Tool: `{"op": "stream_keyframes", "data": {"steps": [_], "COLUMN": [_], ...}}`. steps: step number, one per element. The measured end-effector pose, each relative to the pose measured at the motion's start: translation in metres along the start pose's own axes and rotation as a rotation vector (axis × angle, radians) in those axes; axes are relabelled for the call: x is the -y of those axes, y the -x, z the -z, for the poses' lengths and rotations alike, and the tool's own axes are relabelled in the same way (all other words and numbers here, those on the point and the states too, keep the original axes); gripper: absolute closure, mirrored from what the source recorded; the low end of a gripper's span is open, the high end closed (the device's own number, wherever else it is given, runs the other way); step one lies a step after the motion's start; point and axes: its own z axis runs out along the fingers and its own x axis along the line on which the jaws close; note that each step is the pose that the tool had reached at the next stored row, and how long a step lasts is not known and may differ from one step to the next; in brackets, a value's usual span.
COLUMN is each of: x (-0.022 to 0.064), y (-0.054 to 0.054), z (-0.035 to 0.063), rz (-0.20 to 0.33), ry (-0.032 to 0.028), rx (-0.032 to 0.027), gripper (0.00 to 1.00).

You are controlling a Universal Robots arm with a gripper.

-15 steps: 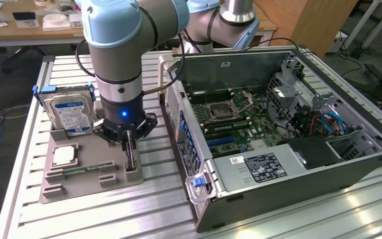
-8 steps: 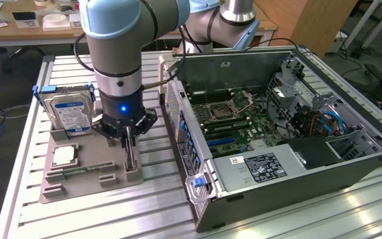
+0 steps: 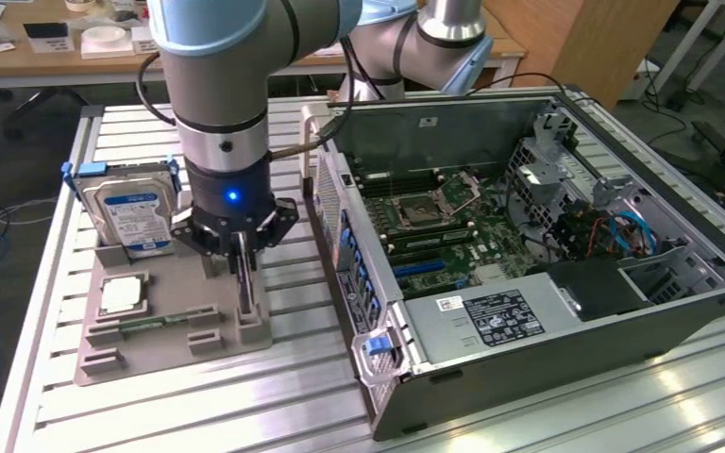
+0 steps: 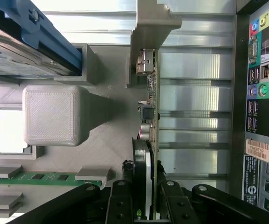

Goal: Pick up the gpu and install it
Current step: 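Pick up the gpu and move the gpu toward the slot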

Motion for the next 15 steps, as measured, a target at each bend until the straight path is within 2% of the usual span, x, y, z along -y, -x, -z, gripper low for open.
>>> {"op": "stream_keyframes", "data": {"steps": [8,15], "x": [-0.0004,-0.0006], "y": [0.000,0.000], "z": [0.0135,0.0207], "rz": [0.000,0.000], "ry": [0.0027,0.0050], "rx": [0.0001,0.0001], "gripper": [0.72,0.72]}}
